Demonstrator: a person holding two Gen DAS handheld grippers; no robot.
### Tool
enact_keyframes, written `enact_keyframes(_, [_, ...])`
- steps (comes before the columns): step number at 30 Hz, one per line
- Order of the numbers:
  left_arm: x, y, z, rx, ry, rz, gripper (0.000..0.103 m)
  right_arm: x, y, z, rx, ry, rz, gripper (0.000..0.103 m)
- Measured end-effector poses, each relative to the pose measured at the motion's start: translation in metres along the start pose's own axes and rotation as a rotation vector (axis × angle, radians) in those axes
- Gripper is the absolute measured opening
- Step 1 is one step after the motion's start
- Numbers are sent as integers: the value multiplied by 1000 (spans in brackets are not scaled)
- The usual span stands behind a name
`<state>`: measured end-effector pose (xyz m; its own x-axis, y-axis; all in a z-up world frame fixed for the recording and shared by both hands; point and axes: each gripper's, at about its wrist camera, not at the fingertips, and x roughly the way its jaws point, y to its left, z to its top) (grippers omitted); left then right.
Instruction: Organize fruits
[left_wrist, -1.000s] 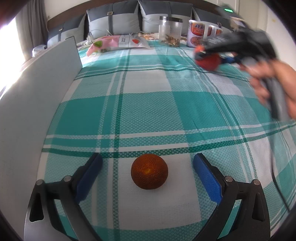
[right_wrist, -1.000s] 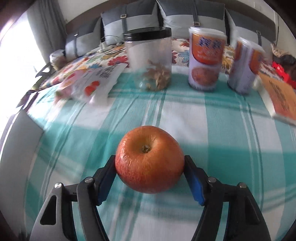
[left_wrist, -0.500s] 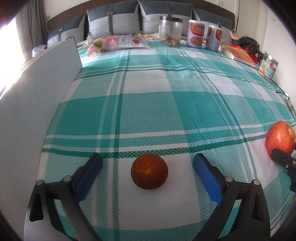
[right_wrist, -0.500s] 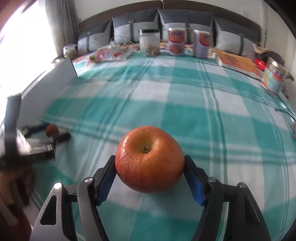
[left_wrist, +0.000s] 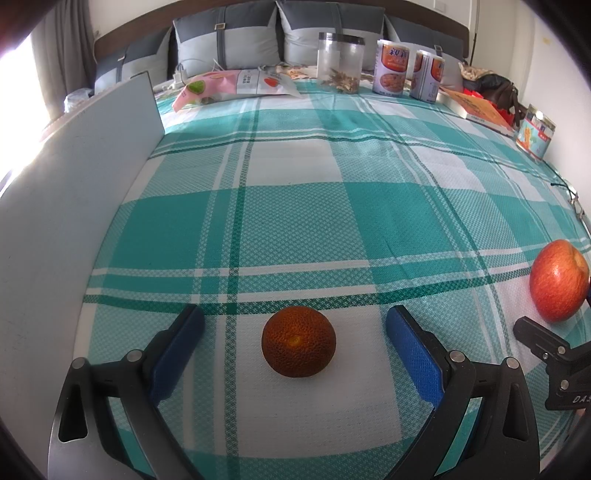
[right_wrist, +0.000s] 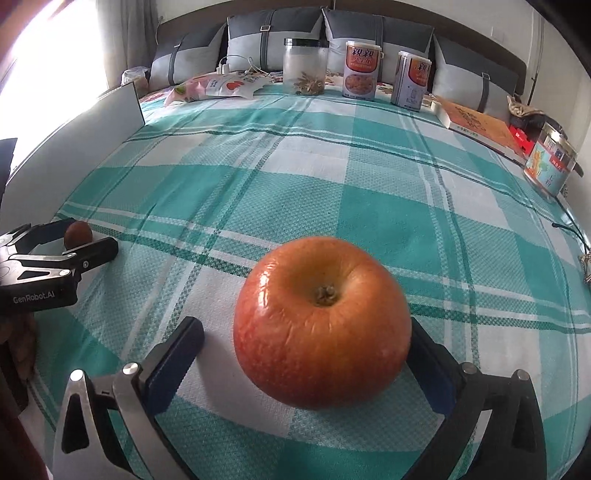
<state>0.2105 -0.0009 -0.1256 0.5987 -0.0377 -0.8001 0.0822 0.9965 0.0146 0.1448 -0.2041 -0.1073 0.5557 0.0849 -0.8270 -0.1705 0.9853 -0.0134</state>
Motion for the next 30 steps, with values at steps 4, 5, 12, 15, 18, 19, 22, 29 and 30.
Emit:
enact_keyframes(4, [0, 0, 0, 0, 0, 0, 100, -1, 1, 0, 3, 0, 5, 103])
enact_keyframes(5, [0, 0, 0, 0, 0, 0, 100, -1, 1, 0, 2, -1, 6, 103])
enact_keyframes(12, [0, 0, 0, 0, 0, 0, 100, -1, 0, 0, 2, -1, 6, 103])
enact_keyframes(15, [0, 0, 0, 0, 0, 0, 100, 0, 0, 0, 1, -1, 5, 103])
enact_keyframes(18, [0, 0, 0, -1, 0, 0, 100, 0, 0, 0, 1, -1, 5, 103])
enact_keyframes(19, [0, 0, 0, 0, 0, 0, 100, -1, 1, 0, 1, -1, 5, 103])
enact_keyframes(22, [0, 0, 0, -1, 0, 0, 100, -1, 0, 0, 1, -1, 5, 103])
enact_keyframes(29, [0, 0, 0, -1, 0, -1, 100, 0, 0, 0, 1, -1, 6, 103])
enact_keyframes(30, [0, 0, 0, -1, 0, -1, 100, -1, 1, 0, 1, -1, 6, 103])
